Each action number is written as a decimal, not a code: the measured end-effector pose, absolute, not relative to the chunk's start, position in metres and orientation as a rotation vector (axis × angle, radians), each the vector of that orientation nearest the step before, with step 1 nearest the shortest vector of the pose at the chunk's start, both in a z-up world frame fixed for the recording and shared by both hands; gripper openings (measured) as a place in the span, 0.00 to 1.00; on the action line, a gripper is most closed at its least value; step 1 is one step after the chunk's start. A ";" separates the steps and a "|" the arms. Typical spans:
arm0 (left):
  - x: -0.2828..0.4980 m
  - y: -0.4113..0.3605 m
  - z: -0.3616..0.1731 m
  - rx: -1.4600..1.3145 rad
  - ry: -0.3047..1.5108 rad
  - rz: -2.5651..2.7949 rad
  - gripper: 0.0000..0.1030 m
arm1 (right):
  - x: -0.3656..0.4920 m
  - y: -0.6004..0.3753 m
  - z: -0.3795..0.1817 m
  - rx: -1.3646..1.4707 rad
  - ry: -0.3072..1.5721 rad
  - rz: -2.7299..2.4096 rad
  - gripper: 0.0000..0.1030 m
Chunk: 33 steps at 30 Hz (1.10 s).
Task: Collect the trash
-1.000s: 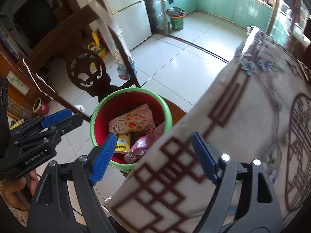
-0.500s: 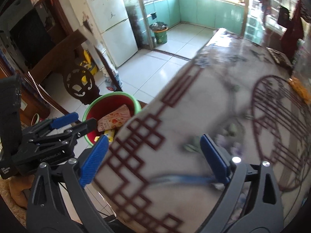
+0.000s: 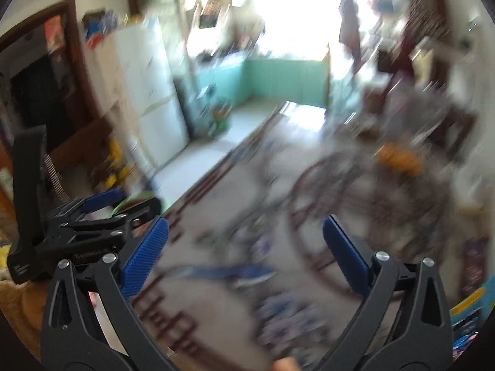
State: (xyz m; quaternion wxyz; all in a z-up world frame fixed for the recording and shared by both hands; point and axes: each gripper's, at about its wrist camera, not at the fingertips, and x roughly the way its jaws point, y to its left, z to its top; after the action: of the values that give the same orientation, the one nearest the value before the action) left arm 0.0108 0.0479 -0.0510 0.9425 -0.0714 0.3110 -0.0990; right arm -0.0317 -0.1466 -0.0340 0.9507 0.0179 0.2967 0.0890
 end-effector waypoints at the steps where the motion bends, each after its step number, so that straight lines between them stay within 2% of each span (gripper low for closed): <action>1: 0.006 0.044 -0.045 -0.135 0.589 -0.188 0.92 | -0.041 -0.153 -0.027 0.011 0.534 0.115 0.96; 5: -0.022 0.013 -0.021 -0.026 0.389 -0.076 0.92 | -0.048 -0.172 -0.018 -0.010 0.501 0.051 0.96; 7: -0.028 0.000 -0.014 0.012 0.371 -0.088 0.92 | -0.053 -0.181 -0.015 0.026 0.458 0.019 0.96; 11: -0.038 -0.003 -0.001 -0.039 0.354 -0.122 0.92 | -0.086 -0.191 -0.013 0.103 0.247 -0.052 0.96; 16: -0.030 0.007 -0.002 -0.082 0.432 -0.074 0.92 | -0.065 -0.196 -0.016 0.108 0.447 -0.029 0.96; 21: -0.030 0.018 -0.013 -0.136 0.492 -0.101 0.92 | -0.050 -0.203 -0.025 0.133 0.551 -0.035 0.96; 33: -0.027 0.017 -0.017 -0.134 0.499 -0.058 0.92 | -0.045 -0.193 -0.027 0.097 0.582 0.010 0.96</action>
State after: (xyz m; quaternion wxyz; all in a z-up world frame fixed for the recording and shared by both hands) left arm -0.0271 0.0174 -0.0167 0.9664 -0.0662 0.2466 -0.0287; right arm -0.0455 -0.1928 -0.0267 0.9568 0.0479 0.2867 0.0047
